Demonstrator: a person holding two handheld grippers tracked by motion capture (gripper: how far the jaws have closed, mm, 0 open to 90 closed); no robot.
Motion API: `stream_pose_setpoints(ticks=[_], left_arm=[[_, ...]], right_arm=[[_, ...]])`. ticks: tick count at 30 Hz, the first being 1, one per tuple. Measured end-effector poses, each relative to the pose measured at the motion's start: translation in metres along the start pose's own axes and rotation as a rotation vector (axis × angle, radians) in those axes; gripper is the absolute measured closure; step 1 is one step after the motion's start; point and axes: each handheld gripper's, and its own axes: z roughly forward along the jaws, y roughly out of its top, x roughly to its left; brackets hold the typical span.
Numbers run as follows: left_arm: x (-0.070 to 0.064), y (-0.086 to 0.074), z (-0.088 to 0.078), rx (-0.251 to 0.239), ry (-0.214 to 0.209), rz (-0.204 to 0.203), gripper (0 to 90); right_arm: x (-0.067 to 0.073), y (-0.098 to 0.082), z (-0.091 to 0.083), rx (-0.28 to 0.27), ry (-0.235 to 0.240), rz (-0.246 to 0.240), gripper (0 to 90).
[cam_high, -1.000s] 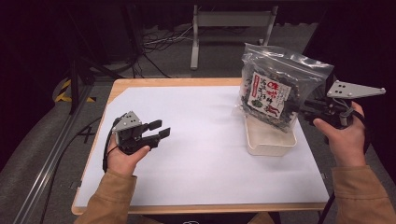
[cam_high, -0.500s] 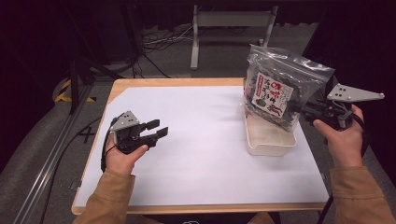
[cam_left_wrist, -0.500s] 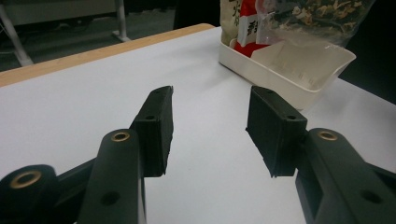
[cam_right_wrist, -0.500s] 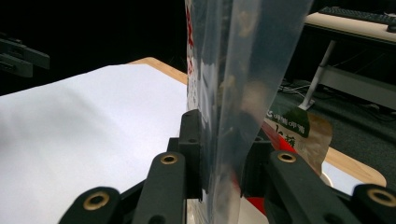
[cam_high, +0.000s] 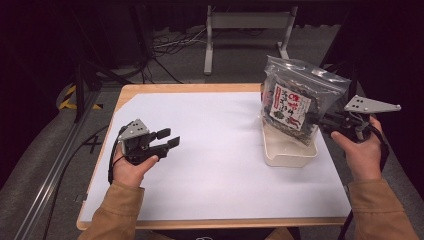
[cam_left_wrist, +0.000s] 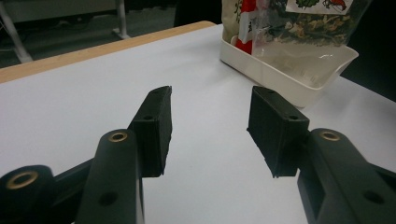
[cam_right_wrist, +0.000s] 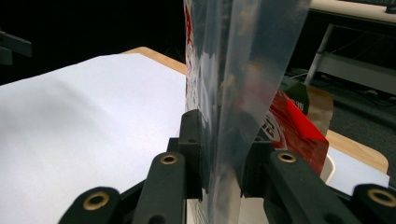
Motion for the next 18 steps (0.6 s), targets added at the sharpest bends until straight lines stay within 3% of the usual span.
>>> stream_pose_setpoints(ticks=[18], left_arm=[[0.0, -0.001, 0.001, 0.01, 0.002, 0.009, 49.6]], right_arm=[[-0.002, -0.012, 0.007, 0.075, -0.04, -0.002, 74.9]])
